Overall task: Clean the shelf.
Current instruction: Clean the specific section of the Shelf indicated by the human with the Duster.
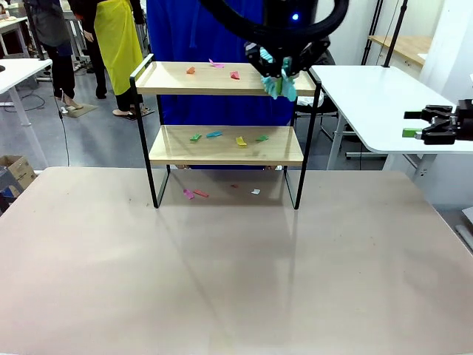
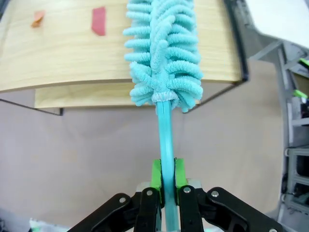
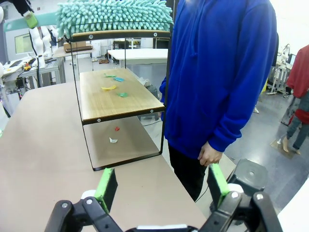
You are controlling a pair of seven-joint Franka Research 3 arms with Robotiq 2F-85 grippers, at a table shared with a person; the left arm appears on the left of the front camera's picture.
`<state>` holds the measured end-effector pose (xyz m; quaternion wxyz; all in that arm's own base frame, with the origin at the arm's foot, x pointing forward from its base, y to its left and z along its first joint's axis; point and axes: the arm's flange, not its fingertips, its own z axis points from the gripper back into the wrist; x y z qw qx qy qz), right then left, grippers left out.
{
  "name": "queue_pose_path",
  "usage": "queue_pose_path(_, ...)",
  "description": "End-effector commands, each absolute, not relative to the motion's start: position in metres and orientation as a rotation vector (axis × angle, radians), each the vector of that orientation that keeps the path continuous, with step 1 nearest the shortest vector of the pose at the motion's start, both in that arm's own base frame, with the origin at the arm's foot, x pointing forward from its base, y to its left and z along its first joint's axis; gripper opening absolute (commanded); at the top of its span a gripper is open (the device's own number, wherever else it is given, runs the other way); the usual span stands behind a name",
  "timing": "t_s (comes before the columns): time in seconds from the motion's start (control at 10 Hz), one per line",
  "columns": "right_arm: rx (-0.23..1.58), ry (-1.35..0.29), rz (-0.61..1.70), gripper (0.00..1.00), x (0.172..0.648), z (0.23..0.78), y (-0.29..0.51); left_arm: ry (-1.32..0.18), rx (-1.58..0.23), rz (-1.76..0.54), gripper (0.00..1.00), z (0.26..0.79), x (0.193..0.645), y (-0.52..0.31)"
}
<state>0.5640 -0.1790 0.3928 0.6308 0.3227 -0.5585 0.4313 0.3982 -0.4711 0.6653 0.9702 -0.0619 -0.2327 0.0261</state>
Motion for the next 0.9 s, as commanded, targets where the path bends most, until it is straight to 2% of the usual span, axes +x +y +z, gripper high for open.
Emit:
queue_pose_path(0.0, 0.738, -1.282, 0.993, 1.00, 0.565, 0.396, -0.177, -0.447, -0.075, 0.067, 0.13, 0.659, 0.396, -0.429)
queue_pose_path(0.4, 0.738, -1.282, 0.993, 1.00, 0.565, 0.396, -0.177, -0.422, -0.004, 0.102, 0.13, 0.655, 0.411, -0.353)
queue_pose_path(0.8, 0.738, -1.282, 0.993, 1.00, 0.565, 0.396, -0.177, -0.543, 0.381, 0.071, 0.13, 0.650, 0.406, -0.305)
